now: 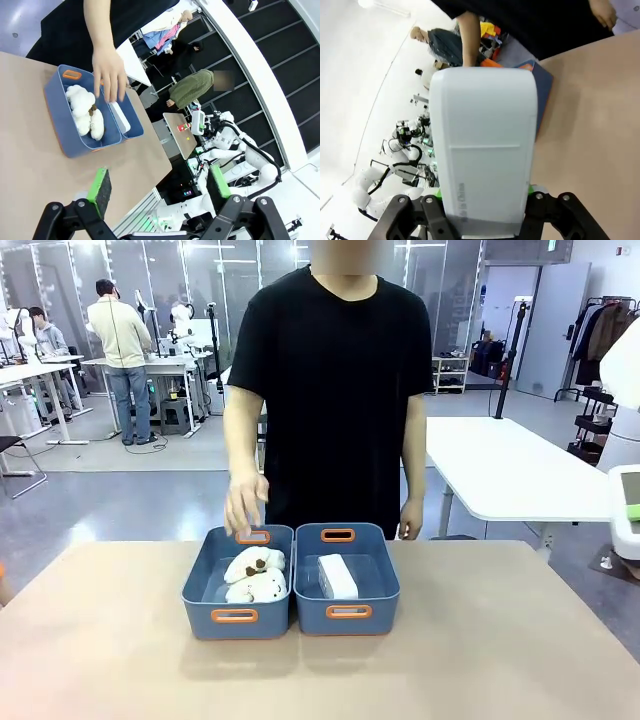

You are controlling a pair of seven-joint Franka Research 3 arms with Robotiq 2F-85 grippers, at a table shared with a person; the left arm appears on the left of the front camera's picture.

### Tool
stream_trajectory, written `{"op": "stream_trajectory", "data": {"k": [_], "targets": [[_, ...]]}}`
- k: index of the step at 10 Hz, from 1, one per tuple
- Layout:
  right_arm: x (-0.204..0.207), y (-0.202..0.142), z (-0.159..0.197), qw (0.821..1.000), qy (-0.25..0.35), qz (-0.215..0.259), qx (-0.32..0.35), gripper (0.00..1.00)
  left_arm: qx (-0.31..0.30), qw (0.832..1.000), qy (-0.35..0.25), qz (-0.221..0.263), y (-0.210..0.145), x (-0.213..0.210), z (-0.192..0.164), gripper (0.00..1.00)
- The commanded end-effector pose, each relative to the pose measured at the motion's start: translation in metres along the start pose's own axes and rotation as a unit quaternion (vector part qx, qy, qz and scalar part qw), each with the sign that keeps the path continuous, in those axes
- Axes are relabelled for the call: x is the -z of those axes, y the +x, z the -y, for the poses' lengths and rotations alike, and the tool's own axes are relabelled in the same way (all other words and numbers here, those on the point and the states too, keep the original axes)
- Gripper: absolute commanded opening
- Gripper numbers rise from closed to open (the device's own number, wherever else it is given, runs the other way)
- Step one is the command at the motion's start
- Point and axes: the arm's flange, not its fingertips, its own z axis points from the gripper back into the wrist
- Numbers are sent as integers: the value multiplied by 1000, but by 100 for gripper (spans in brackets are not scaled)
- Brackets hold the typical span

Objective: Sort the digital clocks into the basket.
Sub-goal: Pick up the Digital clock from the table and place it into the empty Plastic storage basket.

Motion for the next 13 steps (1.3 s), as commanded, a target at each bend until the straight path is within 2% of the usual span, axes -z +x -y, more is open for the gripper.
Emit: {"op": "stream_trajectory", "data": {"k": [1, 3, 4, 5, 6, 7, 10, 11, 13], "targets": [[84, 29, -15, 996, -30, -81, -39, 42, 7, 1000, -3, -7, -2, -2, 1, 97], [187, 35, -48, 981, -98, -160, -43, 42, 7, 1000, -3, -7, -2, -2, 1, 97], [246, 28, -60, 967, -165, -190, -38, 42, 7, 1000, -3, -7, -2, -2, 1, 97], [303, 17, -70, 955, -204, -212, -36, 42, 7, 1000, -3, -7, -2, -2, 1, 97], [343, 8, -77, 945, -232, -230, -25, 42, 7, 1000, -3, -7, -2, -2, 1, 97], [377, 3, -83, 934, -279, -222, -24, 42, 7, 1000, -3, -7, -2, -2, 1, 97], [460, -9, -81, 892, -399, -206, -58, 42, 7, 1000, -3, -7, -2, -2, 1, 97], [473, -4, -69, 879, -426, -199, -71, 42, 7, 1000, -3, -7, -2, -2, 1, 97], [484, 2, -52, 869, -447, -201, -69, 42, 7, 1000, -3, -7, -2, -2, 1, 97]]}}
